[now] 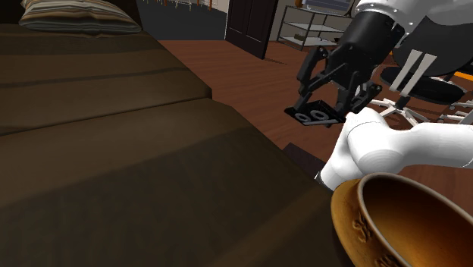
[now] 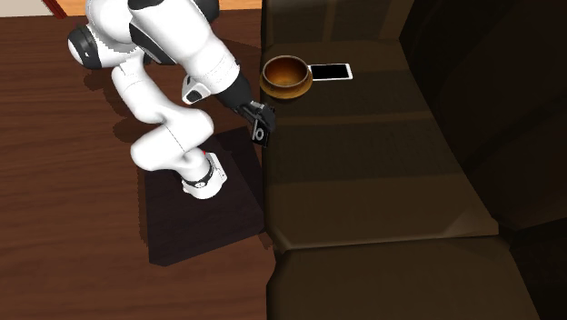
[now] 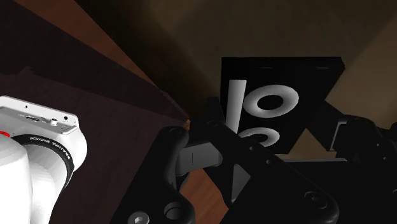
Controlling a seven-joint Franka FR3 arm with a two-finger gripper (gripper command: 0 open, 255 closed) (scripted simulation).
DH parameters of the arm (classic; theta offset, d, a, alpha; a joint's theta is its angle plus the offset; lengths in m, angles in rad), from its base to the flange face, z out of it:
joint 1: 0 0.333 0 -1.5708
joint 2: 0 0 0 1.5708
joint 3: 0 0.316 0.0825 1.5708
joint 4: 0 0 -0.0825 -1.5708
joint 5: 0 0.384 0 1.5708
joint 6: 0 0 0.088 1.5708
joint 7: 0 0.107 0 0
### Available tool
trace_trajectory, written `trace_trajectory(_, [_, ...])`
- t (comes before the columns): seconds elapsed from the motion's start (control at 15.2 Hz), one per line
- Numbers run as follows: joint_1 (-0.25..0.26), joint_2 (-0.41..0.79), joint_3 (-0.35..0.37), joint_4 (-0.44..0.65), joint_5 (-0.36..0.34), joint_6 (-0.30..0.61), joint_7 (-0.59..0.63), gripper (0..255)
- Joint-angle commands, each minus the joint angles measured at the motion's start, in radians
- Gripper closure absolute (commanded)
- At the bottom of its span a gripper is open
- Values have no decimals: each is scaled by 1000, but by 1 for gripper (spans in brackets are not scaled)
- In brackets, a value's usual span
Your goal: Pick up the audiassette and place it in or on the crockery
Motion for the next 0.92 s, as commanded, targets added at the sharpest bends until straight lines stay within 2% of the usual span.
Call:
trace_trajectory(0.0, [-4, 15, -7, 29, -7, -14, 4, 255])
trace_trajectory(0.86, [-21, 129, -46, 247, -49, -113, 40, 255])
